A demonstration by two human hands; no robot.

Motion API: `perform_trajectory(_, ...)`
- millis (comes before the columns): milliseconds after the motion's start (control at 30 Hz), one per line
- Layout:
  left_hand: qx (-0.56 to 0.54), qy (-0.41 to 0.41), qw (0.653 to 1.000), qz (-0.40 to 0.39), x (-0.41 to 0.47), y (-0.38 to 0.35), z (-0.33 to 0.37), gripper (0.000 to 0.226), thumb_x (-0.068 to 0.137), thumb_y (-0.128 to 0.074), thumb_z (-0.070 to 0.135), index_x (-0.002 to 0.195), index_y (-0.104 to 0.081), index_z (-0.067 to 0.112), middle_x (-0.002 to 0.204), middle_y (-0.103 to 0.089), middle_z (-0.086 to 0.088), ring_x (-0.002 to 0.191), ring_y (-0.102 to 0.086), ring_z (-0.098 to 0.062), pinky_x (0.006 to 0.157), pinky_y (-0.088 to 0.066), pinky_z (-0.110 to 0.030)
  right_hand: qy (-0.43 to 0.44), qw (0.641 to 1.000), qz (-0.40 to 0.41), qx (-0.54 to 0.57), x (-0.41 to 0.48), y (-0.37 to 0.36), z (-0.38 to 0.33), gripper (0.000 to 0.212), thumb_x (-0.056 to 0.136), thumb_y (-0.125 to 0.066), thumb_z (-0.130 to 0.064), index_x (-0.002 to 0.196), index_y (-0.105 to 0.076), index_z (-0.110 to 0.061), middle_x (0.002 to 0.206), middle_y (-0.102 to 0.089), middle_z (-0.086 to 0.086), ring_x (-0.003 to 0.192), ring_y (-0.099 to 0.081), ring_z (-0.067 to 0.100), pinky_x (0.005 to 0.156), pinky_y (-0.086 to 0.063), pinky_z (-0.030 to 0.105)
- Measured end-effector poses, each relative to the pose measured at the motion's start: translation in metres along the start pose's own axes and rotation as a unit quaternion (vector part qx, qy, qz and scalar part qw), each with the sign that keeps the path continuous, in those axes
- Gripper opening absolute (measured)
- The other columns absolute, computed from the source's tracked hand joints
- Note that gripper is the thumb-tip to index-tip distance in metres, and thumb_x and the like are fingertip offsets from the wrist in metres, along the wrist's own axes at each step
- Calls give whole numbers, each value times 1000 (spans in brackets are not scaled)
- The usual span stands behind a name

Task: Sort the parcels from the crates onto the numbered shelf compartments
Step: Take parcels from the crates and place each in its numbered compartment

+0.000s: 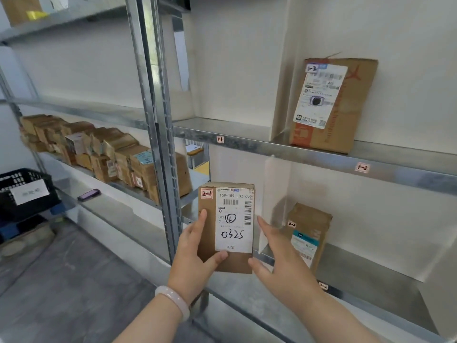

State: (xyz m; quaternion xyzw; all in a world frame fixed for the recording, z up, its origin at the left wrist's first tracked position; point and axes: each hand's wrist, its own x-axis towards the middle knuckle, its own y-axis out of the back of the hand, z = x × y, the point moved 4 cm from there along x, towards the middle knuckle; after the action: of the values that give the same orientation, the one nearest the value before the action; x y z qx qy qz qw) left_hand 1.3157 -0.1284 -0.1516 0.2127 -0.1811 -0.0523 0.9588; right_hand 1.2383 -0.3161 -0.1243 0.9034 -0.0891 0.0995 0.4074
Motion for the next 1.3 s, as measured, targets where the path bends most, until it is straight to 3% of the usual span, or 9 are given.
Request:
perform_trajectory(167, 9, 16, 1000, -21, 64, 6, -48, 99, 84, -77, 25, 124, -2, 78, 134, -20, 27, 129, -28, -3, 113, -34, -37, -39, 999, -16, -13, 64, -31, 14, 80, 88, -61, -47, 138, -1, -63, 150, -19, -29, 133, -32, 0, 109, -38, 34)
perform_trajectory(267, 10, 18, 999, -42, 108, 10, -77, 98, 85, -76, 25, 128, -1, 71, 134, -17, 25, 127, -23, -1, 114, -32, -35, -34, 998, -27, -43, 109, -52, 12, 81, 88, -61, -47, 143, -3, -55, 151, -21, -27, 135, -29, 1, 111, -36, 33)
perform_trajectory(400, 17, 3, 998, -63, 171, 14, -123, 102, 85, -76, 22, 132, -1, 72, 141, -19, 23, 132, -25, -4, 115, -33, -36, -38, 995, -47, -75, 163, -82, 20, 80, 89, -60, -48, 143, -1, -55, 143, -16, -33, 134, -20, -7, 113, -23, 21)
perform_trajectory(533, 7, -14, 995, -100, 224, 3, -165, 105, 84, -76, 17, 137, -3, 71, 143, -18, 25, 136, -26, -6, 115, -36, -37, -61, 990, -69, -104, 199, -107, 36, 77, 90, -57, -47, 137, 4, -58, 138, -12, -35, 133, -15, -12, 104, -10, 4)
perform_trajectory(700, 8, -10, 992, -128, 265, -18, -214, 110, 81, -79, 12, 143, -8, 69, 139, -20, 29, 135, -31, -9, 115, -39, -42, -120, 984, -68, -114, 231, -135, 63, 77, 89, -62, -43, 133, 0, -55, 138, -14, -32, 135, -24, -4, 102, -13, 4)
perform_trajectory(833, 37, -24, 988, -148, 287, -32, -242, 108, 81, -79, 15, 146, -8, 64, 143, -18, 26, 136, -30, -10, 115, -38, -47, -165, 978, -53, -112, 245, -155, 80, 77, 87, -64, -41, 133, -3, -54, 133, -15, -36, 120, -19, -17, 88, -3, -9)
perform_trajectory(933, 29, -13, 986, -163, 296, -39, -256, 111, 85, -76, 18, 141, 3, 70, 141, -12, 29, 136, -24, -4, 116, -36, -42, -179, 976, -61, -109, 253, -170, 86, 75, 85, -64, -43, 139, -13, -53, 139, -25, -31, 129, -29, -9, 101, -14, 2)
perform_trajectory(1067, -21, 40, 985, -169, 303, -42, -274, 121, 83, -77, 13, 138, 13, 70, 152, -22, 17, 141, -35, -15, 109, -43, -51, -192, 974, -52, -104, 256, -183, 96, 75, 77, -51, -60, 146, -24, -44, 143, -38, -20, 130, -40, 5, 104, -33, 21)
perform_trajectory(1300, 9, 80, 982, -170, 303, -41, -294, 123, 83, -78, 13, 138, 17, 68, 139, -47, 9, 125, -55, -16, 102, -50, -48, -180, 978, -54, -95, 261, -190, 93, 71, 87, -64, -42, 142, -19, -51, 132, -21, -37, 131, -31, -5, 98, -16, 2)
